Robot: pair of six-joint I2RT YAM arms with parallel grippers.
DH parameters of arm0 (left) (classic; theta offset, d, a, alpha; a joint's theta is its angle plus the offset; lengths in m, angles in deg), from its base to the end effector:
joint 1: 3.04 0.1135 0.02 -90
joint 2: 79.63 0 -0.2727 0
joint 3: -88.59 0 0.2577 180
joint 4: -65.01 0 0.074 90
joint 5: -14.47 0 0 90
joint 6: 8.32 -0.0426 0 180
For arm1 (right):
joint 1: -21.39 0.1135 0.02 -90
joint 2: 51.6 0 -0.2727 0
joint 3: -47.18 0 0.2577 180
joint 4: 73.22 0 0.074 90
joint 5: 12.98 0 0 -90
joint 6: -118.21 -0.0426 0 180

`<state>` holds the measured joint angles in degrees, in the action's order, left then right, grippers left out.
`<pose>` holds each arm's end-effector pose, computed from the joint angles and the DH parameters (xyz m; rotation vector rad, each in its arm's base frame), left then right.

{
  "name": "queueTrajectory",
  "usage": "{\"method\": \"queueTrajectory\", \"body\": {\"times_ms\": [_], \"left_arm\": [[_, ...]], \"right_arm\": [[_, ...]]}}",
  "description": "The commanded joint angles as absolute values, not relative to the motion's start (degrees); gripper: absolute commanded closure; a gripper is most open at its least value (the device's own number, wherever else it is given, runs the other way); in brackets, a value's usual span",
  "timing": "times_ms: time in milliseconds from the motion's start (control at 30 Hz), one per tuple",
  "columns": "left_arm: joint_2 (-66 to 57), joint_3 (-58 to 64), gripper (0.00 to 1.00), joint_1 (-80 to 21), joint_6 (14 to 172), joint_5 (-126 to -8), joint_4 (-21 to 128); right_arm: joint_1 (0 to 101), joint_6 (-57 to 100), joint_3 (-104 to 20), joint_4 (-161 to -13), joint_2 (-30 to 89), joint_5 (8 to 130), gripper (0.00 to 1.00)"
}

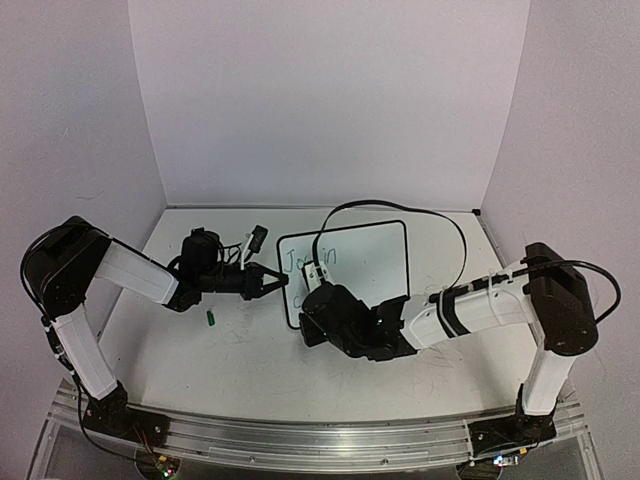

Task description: Write a sentence on the whiteboard

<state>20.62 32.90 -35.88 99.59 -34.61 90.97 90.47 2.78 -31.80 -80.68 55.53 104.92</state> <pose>0.2813 -0.2148 0.1672 0.7717 1.8655 -1.2578 0.1680 0.3836 0.1875 -0.5385 2.0747 0.4438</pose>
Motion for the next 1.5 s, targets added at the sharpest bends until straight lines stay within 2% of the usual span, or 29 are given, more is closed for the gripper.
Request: {"method": "queueTrajectory", "body": {"times_ms": [0, 1467], "left_arm": [[19.66, 32.31, 1.00, -36.39, 98.73, -33.43, 92.28], [20.37, 31.89, 1.00, -36.61, 98.64, -33.26, 92.22]], "right_arm": [[88.29, 4.15, -33.52, -79.59, 53.36, 109.22, 1.00], [87.57, 6.77, -34.85, -77.42, 53.11, 108.32, 1.00]]}}
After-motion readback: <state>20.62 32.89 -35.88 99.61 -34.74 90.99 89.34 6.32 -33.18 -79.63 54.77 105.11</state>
